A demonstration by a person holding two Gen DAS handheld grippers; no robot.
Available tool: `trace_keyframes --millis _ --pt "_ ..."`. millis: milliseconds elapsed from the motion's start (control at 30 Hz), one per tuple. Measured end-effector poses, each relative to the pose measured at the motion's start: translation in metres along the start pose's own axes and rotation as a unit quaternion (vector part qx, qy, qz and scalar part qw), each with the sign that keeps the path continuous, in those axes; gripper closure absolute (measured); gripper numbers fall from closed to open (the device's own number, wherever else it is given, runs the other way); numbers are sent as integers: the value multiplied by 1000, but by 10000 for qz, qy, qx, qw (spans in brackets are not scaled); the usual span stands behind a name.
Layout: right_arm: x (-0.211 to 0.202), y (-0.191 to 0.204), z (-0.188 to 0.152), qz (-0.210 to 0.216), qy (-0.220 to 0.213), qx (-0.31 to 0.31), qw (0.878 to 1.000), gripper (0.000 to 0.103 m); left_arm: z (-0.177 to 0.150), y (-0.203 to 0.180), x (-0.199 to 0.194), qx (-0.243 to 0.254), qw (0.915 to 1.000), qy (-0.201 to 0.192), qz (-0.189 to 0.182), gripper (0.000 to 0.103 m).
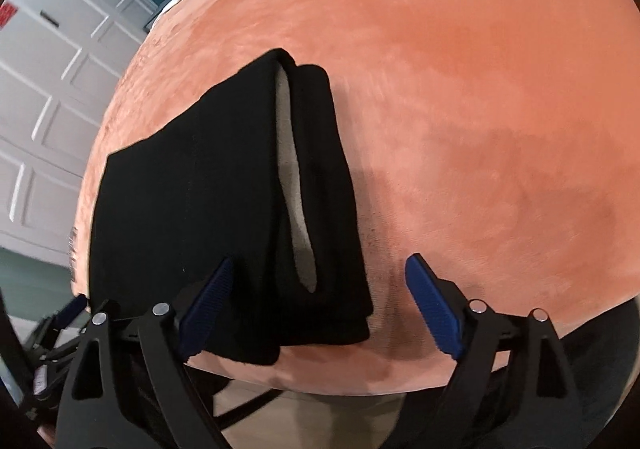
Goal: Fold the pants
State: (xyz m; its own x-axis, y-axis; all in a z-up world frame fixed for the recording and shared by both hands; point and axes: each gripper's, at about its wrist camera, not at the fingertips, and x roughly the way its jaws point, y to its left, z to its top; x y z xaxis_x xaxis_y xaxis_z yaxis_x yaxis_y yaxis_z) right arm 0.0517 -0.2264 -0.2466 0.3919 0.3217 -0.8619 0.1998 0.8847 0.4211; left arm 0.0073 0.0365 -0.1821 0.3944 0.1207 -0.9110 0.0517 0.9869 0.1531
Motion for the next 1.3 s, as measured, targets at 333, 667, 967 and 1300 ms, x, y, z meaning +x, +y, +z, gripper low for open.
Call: trace_keyframes --millis 333,667,967,1300 --pt "19 4 8 123 145 41 9998 5 16 9 23 -145 9997 172 -16 16" --pt "25 16 6 160 32 -136 9998 5 24 23 35 -357 9988 293 -173 5" --pt "27 13 10 237 35 -145 9996 5 23 42 47 -789 9932 446 -732 5" --pt "27 12 6 251 -60 -72 9996 5 35 55 59 -438 9898 436 -1282 5"
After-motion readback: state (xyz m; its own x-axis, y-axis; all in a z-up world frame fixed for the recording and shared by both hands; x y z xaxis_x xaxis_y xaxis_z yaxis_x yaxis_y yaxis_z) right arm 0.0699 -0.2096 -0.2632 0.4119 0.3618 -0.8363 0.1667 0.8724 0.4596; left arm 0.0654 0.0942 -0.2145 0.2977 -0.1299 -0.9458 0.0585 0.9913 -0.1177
